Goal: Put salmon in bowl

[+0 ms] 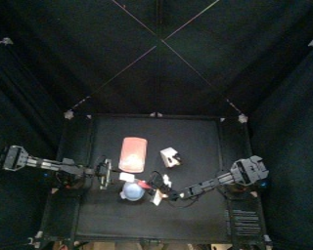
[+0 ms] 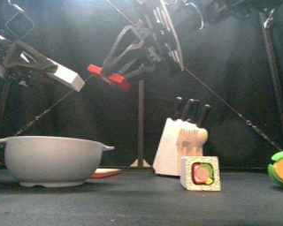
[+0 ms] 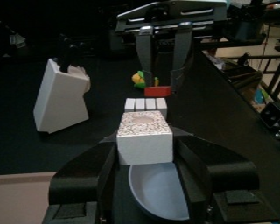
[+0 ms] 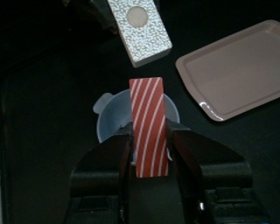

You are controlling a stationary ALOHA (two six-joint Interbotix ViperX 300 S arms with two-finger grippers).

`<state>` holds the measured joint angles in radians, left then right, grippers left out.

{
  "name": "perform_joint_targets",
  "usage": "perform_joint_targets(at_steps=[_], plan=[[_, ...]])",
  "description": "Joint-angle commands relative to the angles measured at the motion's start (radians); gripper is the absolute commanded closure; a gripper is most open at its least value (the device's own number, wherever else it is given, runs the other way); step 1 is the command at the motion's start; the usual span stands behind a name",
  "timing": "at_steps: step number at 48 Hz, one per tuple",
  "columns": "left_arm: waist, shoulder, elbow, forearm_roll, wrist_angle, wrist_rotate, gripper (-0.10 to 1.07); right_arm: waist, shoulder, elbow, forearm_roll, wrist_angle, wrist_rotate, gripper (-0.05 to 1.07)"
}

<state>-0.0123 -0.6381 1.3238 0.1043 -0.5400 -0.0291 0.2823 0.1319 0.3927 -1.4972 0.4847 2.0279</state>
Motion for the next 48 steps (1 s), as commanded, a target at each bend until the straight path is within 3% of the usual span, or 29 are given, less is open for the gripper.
perform_joint_targets(at_steps=[1, 16, 30, 48], plan=[[0.015, 0.000, -0.017, -0.003, -0.006, -0.002, 0.51, -0.003, -0.005, -0.046, 0.018, -0.031, 0.002, 0.47], [0.095, 0.000, -0.011, -0.071, -0.008, -0.002, 0.51, -0.067, 0.098, -0.127, 0.034, -0.212, -0.002, 0.47], [0.135, 0.000, 0.002, -0.149, -0.006, 0.002, 0.51, -0.104, 0.163, -0.176, 0.066, -0.233, -0.002, 0.47], [0.135, 0.000, 0.006, -0.153, -0.006, 0.002, 0.51, -0.120, 0.206, -0.196, 0.066, -0.249, -0.003, 0.46]])
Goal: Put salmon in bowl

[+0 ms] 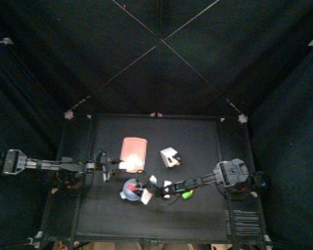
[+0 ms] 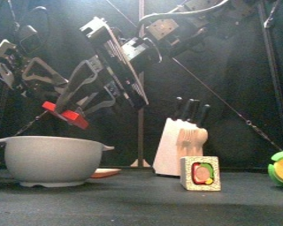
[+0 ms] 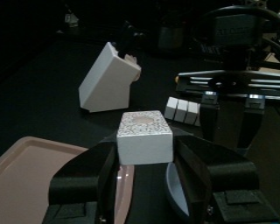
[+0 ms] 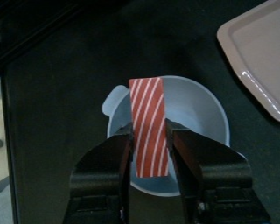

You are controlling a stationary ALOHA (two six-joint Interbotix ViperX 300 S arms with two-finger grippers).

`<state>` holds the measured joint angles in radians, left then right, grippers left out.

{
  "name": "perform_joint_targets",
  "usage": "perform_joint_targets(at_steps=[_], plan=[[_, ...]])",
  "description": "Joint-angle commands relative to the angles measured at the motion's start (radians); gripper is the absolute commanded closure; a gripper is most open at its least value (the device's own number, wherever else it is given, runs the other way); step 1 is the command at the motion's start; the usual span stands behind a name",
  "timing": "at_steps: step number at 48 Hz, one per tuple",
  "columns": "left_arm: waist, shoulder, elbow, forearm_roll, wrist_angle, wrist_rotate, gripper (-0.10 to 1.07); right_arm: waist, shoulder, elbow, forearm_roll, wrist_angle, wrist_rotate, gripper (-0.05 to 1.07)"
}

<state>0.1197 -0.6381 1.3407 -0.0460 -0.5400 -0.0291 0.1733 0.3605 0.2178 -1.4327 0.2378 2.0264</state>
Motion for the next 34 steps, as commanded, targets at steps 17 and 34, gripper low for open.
perform_joint_targets(at_steps=[17, 34], plan=[[0.003, 0.000, -0.009, -0.003, -0.008, 0.002, 0.51, -0.017, -0.006, -0.032, 0.003, -0.003, 0.000, 0.46], [0.003, 0.000, -0.009, -0.003, -0.006, 0.002, 0.51, -0.025, 0.003, -0.031, 0.034, -0.003, -0.002, 0.45]])
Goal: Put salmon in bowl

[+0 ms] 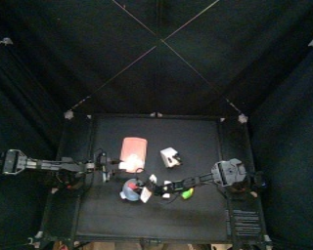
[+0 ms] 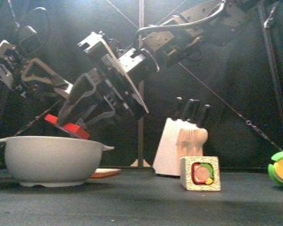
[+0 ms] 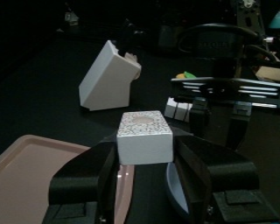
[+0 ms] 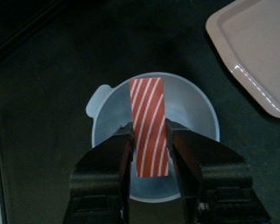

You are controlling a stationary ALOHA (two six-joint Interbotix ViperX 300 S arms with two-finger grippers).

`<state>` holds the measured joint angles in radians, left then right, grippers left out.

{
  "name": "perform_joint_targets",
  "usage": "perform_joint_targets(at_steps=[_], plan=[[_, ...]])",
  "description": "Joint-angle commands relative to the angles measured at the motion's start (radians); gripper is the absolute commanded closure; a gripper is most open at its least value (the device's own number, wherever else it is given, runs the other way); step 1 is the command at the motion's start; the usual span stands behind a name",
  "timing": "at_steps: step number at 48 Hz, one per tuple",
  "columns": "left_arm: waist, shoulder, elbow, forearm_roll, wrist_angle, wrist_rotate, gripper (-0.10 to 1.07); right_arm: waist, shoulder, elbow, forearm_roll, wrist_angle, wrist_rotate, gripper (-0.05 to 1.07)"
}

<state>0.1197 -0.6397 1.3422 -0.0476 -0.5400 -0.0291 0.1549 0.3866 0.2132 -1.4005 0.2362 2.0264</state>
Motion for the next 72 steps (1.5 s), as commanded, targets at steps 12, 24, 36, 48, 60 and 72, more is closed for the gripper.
perform_joint_targets(at_steps=[12, 24, 36, 48, 60, 72], plan=[[0.003, 0.002, -0.011, -0.002, -0.008, 0.002, 0.51, -0.006, -0.023, -0.025, 0.003, -0.002, -0.002, 0.35], [0.003, 0.002, -0.011, -0.002, -0.006, 0.002, 0.51, -0.006, -0.023, -0.026, 0.005, 0.006, -0.002, 0.24], [0.003, 0.002, -0.011, -0.002, -0.006, 0.002, 0.51, -0.006, -0.021, -0.023, 0.005, 0.008, -0.002, 0.22], [0.003, 0.002, -0.011, -0.002, -0.006, 0.002, 0.51, -0.006, -0.023, -0.026, 0.005, 0.006, 0.000, 0.22], [0.003, 0.002, -0.011, -0.002, -0.006, 0.002, 0.51, -0.006, -0.021, -0.026, 0.005, 0.008, -0.002, 0.22], [0.003, 0.002, -0.011, -0.002, -0.006, 0.002, 0.51, -0.006, -0.023, -0.028, 0.005, 0.006, -0.002, 0.22]])
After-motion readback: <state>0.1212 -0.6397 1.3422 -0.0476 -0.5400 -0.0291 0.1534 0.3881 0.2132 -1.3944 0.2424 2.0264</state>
